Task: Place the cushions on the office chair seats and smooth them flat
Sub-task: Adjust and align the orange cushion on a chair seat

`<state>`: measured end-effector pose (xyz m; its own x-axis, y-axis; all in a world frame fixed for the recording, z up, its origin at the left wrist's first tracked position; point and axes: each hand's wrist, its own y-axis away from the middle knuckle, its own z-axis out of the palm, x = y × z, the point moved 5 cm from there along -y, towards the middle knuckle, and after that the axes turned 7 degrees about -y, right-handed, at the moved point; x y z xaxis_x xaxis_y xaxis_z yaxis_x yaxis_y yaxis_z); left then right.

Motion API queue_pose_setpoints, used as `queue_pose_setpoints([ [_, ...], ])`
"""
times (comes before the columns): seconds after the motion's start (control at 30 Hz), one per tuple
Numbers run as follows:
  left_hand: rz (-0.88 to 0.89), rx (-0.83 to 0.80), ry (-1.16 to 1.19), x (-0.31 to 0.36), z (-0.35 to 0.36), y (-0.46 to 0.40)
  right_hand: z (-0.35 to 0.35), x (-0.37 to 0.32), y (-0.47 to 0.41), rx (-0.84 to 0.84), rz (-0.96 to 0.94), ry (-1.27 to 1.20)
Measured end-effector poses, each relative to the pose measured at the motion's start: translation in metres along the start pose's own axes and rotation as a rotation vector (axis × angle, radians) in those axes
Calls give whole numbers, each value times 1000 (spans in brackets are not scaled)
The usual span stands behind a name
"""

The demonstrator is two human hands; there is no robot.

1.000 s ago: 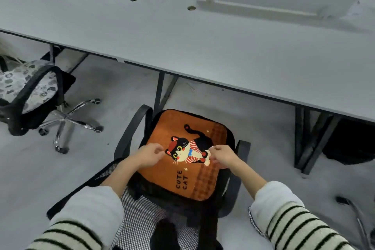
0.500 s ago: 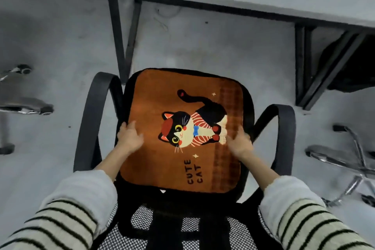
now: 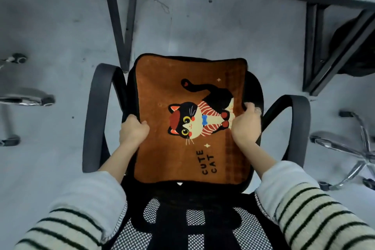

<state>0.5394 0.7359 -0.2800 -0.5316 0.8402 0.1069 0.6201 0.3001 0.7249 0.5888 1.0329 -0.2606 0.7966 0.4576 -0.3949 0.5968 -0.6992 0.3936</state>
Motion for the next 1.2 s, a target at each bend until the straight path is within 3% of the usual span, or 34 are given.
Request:
queue_pose_setpoints([
  [0.17, -195, -415, 495, 10, 13, 55, -22, -82, 10, -51, -490, 79],
  [0.27, -254, -663, 437, 17, 36, 83, -14, -113, 13, -135, -714, 123],
  [0.37, -241, -797, 209, 12, 54, 89, 3, -106, 3, -207, -635, 166],
  [0.43, -191, -738, 135, 9, 55, 74, 15, -82, 0, -245, -509, 147],
  [0.57, 147, -195, -182, 12, 22, 3, 35, -10, -1, -297, -192, 121],
  [0.67, 280, 57, -268, 10, 7, -44, 40, 37, -3, -257, 96, 72],
  [0.77, 252, 74, -338, 0, 8, -72, 44, 59, -4, -208, 229, -29],
  [0.97, 188, 115, -216, -10, 19, -55, 45, 59, -7, -123, 225, -89],
  [1.2, 55, 2, -155, -37, 48, -14, 35, 64, -8, -224, 167, -2],
])
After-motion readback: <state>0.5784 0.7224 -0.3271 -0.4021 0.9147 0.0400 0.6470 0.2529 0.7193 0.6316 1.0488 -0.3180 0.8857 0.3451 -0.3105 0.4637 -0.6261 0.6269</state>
